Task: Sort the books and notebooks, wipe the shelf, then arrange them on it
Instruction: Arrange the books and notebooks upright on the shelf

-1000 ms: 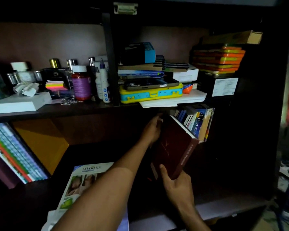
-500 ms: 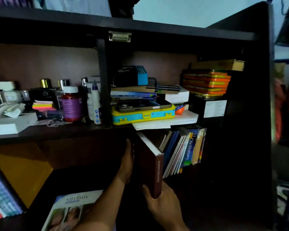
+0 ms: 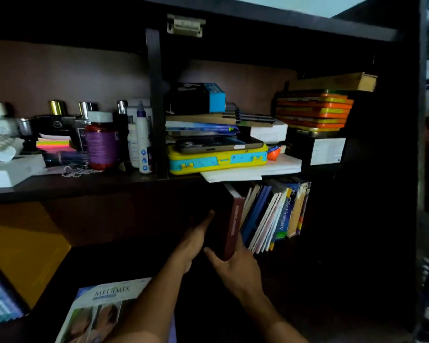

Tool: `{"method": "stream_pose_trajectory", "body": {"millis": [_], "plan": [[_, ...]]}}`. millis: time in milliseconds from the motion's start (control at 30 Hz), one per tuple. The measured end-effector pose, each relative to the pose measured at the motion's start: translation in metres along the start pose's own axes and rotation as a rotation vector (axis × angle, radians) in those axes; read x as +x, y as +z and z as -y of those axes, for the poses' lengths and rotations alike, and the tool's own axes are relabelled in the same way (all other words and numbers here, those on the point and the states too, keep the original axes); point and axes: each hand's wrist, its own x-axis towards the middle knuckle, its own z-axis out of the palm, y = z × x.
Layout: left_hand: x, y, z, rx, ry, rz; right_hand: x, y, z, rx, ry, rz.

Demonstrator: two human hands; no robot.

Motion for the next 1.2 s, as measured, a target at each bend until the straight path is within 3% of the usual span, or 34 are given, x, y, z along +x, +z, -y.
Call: {"method": "stream_pose_trajectory", "body": {"millis": [233,433,567,800,1000,1100,1200], "plan": [[0.006,0.009,0.005,0.120,0.005,-0.063,0.003,0.008,-0.018,0.087,-0.090,-0.030],[-0.005,0.012,0.000,0.089,0.050,0.146,0.003,0.007,-0.013,0.040,-0.043,-0.154],[-0.006,0.017,0.007,0.197,0.090,0.267,0.002,0.010,-0.019,-0.035,-0.063,-0.145],[0.000,0.025,0.018,0.329,0.076,0.210,0.005,-0.010,-0.027,-0.121,-0.062,-0.187],[-0.004,0.044,0.019,0.248,0.072,0.300,0.010,-0.042,-0.049,-0.375,-0.164,-0.131],[-0.006,0.046,0.012,0.205,0.125,0.287,0.009,-0.054,-0.066,-0.252,-0.129,-0.273],[0.003,0.045,0.011,0.283,0.276,0.144,0.012,-0.057,-0.073,-0.144,-0.109,-0.362]]}}
